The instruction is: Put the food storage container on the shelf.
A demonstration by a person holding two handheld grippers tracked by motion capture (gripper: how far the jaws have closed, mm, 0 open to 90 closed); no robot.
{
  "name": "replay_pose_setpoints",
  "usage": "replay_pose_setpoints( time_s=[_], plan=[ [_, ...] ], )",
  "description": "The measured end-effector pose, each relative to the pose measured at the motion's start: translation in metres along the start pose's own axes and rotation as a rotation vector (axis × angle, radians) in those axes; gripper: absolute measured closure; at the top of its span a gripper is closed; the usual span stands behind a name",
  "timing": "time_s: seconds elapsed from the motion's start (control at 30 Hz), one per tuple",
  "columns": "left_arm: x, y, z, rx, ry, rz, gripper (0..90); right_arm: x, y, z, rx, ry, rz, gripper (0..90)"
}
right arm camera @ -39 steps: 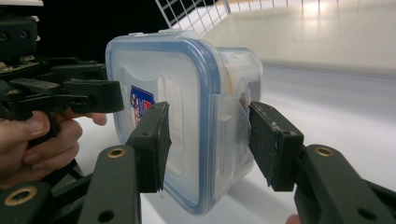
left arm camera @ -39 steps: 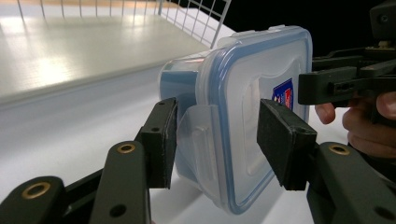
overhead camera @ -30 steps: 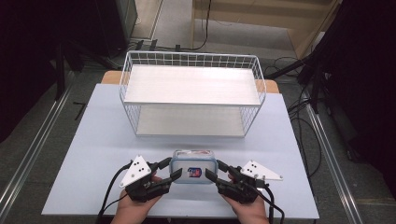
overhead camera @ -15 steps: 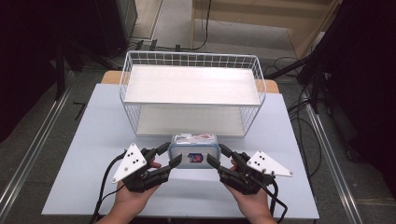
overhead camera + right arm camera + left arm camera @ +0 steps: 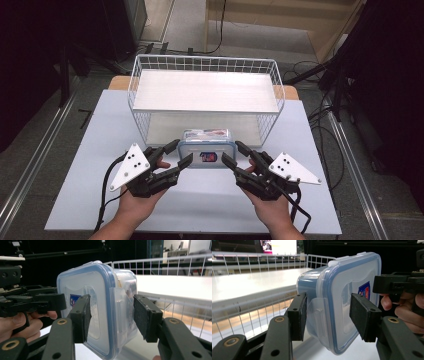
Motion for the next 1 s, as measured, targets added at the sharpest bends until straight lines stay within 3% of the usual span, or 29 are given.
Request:
replay_pose_setpoints(
  time_s=[0.73,0.9,1.0],
  plan=[
    [0.007,-0.043,-0.001,-0.082,0.004,-0.09,49.4,0.006,-0.041,-0.003,-0.114,0.0,0.059,50.5],
    [0.015,-0.045,-0.006,-0.078,0.014,-0.06,49.5,0.002,-0.045,-0.008,-0.106,0.004,0.06,50.6],
    [0.022,-0.045,-0.012,-0.065,0.013,-0.048,49.5,-0.003,-0.045,-0.014,-0.084,0.008,0.034,50.5]
  ],
)
Point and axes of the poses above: each handheld gripper's, and its own axes: z roughly backward along the jaws, y roughly out of its underside, x roughly to its left, the point moved 5 cm from there along -z, roughly forward along the jaws, and after that the axes turned 2 degrees about -z, right-handed, at the moved point
